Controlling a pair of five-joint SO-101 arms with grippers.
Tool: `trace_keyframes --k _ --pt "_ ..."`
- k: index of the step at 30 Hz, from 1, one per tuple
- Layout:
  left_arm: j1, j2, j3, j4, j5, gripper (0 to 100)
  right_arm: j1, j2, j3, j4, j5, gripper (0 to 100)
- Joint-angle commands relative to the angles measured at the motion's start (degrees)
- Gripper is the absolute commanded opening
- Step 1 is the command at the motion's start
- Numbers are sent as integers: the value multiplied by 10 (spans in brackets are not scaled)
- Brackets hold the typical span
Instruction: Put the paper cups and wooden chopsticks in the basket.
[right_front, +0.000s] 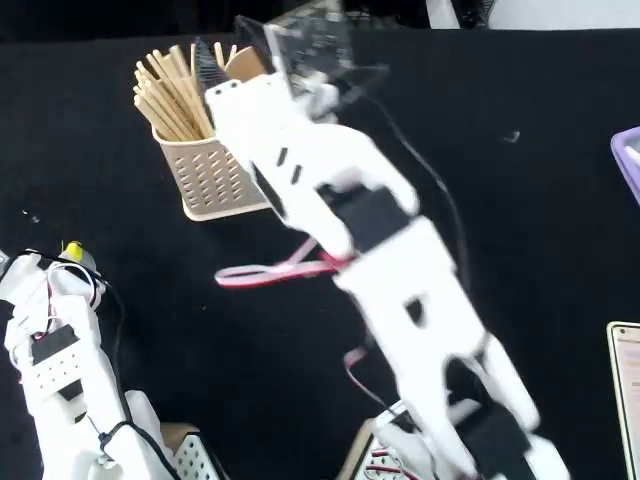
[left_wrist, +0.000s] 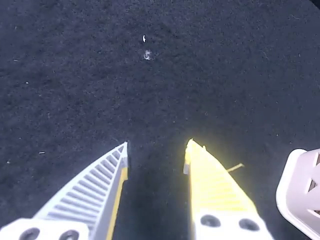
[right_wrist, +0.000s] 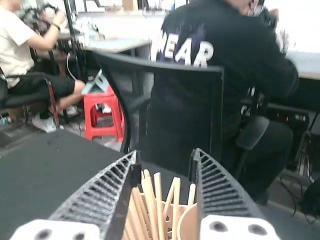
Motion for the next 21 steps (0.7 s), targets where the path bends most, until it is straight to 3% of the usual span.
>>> trace_keyframes --k 1,6,8,12,15,18,21 --pt "6 -11 -7 -5 -3 188 42 -155 -29 162 -3 149" --pt "16 -11 -7 -4 -4 188 121 -295 73 315 -2 10" --pt "31 -11 -11 20 -19 188 157 -346 152 336 -2 23" --pt "52 -11 -57 98 -89 188 229 -449 359 286 -3 23" --pt "52 -11 -99 160 -96 151 268 -526 498 244 -1 11" --pt "68 -11 -139 215 -98 31 288 -601 608 213 -1 11" --pt "81 -11 -177 258 -98 63 307 -684 691 220 -6 15"
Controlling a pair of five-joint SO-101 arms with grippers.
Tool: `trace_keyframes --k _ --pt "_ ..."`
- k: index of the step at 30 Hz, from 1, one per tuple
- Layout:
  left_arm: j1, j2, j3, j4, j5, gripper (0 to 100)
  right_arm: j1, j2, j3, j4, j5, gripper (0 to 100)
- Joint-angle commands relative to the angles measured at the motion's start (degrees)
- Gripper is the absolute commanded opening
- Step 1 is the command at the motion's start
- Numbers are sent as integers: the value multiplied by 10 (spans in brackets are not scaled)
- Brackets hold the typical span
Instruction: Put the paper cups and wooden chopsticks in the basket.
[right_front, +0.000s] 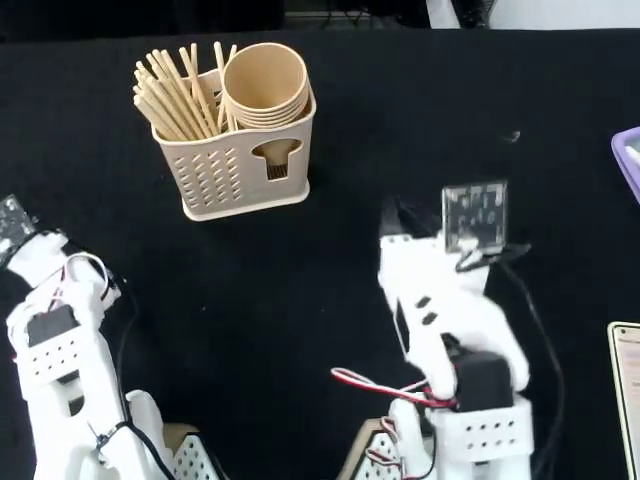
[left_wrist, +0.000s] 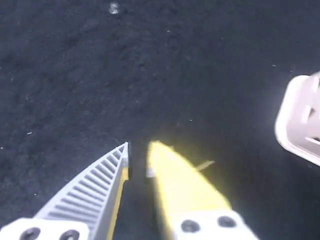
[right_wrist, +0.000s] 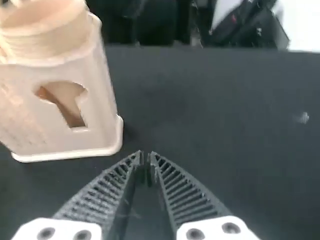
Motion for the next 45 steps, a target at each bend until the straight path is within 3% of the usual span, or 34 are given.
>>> trace_keyframes --k 1,6,12,16,21,24,28,30,33,37,45 --pt "26 -11 -88 63 -7 73 29 -136 119 -2 -6 15" --pt "58 -11 -145 147 -7 76 26 -299 182 65 -2 15" --pt "65 -11 -258 258 -7 77 26 -263 211 104 -3 15" --pt "67 -11 -327 380 -7 76 26 -286 247 145 -3 15" --pt "62 -12 -320 483 -8 23 26 -287 262 226 -5 15" --pt "67 -36 -275 478 -8 28 26 -287 284 237 -5 15" --pt "68 -143 -182 402 -11 30 26 -287 311 232 -6 14" --pt "68 -229 -128 377 -52 30 26 -287 311 232 -6 13" --pt "68 -373 -52 378 -111 30 26 -287 311 232 -6 12" --pt "74 -520 10 425 -124 32 26 -287 313 232 -4 12" --pt "126 -488 35 425 -100 30 26 -286 320 229 -5 12"
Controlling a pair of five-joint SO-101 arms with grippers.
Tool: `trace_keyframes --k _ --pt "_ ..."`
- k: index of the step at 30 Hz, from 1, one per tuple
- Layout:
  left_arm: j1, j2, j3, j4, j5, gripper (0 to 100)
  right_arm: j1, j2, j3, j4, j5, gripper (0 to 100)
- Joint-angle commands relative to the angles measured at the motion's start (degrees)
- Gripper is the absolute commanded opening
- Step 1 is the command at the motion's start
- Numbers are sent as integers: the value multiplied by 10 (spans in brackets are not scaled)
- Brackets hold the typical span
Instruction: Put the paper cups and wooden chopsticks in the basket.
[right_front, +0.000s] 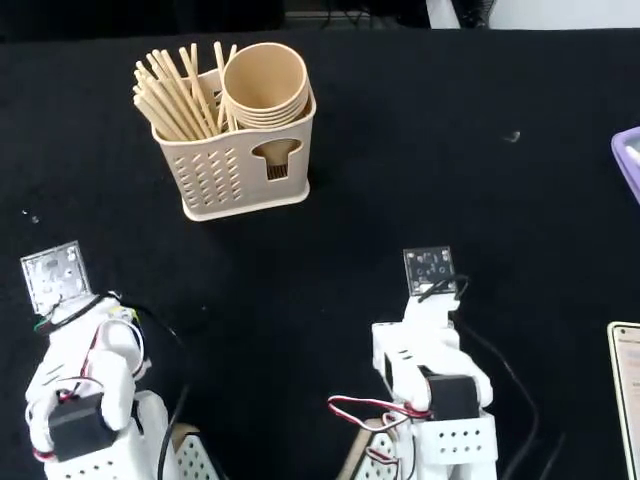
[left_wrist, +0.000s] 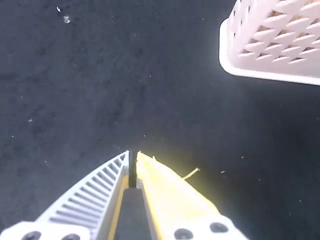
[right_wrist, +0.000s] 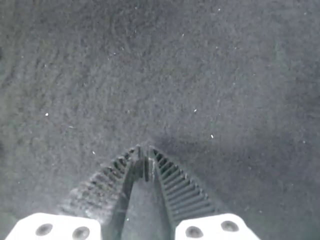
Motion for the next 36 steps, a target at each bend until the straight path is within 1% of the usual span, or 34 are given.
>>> trace_keyframes --k 1,4,9,11,15,17,18,36 --pt "51 2 22 -4 21 30 8 -55 1 -1 -6 12" --pt "93 -19 72 -33 46 30 8 -55 1 -1 -6 12" --pt "138 -25 165 -106 117 30 8 -55 1 -1 -6 12" --pt "138 -24 189 -110 120 30 8 -55 1 -1 -6 12" --pt "108 -23 212 -105 120 30 8 -55 1 -1 -5 12" --pt "109 -23 240 -86 120 30 8 -55 1 -1 -5 12" --pt "109 -23 249 -91 121 30 8 -55 1 -1 -5 12" --pt "110 -22 251 -92 124 30 9 -55 1 -1 -4 12"
